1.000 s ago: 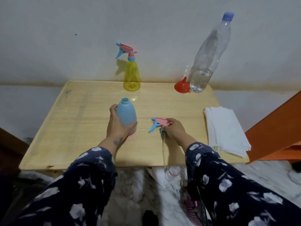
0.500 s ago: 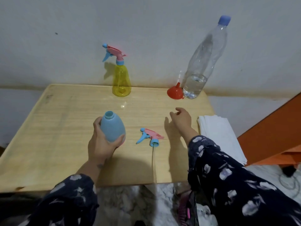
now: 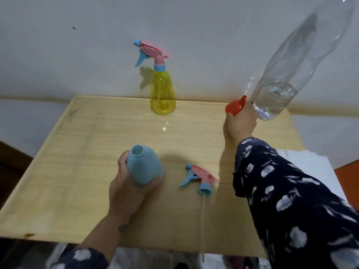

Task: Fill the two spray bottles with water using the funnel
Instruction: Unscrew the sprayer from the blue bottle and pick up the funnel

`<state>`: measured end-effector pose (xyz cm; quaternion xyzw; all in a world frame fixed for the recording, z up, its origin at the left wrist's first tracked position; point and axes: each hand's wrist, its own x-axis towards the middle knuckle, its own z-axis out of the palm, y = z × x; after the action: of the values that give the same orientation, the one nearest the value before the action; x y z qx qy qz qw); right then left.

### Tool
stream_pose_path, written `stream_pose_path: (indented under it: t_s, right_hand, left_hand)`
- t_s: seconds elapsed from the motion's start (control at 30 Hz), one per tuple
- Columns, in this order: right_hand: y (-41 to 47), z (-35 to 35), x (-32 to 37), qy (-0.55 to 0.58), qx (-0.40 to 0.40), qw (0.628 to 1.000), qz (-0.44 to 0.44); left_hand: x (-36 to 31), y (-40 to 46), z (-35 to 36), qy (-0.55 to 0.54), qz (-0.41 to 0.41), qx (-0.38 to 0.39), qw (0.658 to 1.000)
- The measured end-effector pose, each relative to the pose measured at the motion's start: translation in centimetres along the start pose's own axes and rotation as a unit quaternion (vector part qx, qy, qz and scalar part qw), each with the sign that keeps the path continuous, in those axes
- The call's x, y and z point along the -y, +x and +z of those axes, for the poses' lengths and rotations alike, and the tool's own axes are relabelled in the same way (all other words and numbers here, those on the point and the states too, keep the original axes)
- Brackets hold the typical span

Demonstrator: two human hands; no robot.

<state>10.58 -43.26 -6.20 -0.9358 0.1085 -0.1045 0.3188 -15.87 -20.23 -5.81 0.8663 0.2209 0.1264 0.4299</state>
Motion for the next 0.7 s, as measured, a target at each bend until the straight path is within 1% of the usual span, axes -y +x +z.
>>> stream_pose_path:
  t_s: [0.1, 0.3, 0.4, 0.57, 0.7]
  right_hand:
    - [-0.5, 0.6, -0.3, -0.017, -0.023, 0.999, -0.031]
    - [-0.5, 0.0, -0.7, 0.011, -0.002, 1.000, -0.024]
    - [-1.0, -0.9, -0.2, 0.042, 0.027, 0.999, -0.015]
    - [-3.5, -3.7, 1.7, 0.102, 0.112, 0.988, -0.014]
    - [-7.2, -6.0, 4.0, 0.182, 0.128, 0.975, -0.021]
  left_hand:
    - [0.0, 0.0, 0.0, 0.016, -0.001, -0.002, 1.000]
    - [-0.3, -0.1, -0.2, 0.023, 0.008, -0.002, 1.000]
    - [-0.3, -0.1, -0.2, 0.014, 0.012, 0.002, 1.000]
    - [-0.7, -0.4, -0.3, -0.017, -0.003, 0.008, 1.000]
    - [-0.6, -0.5, -0.6, -0.066, -0.028, 0.029, 0.997]
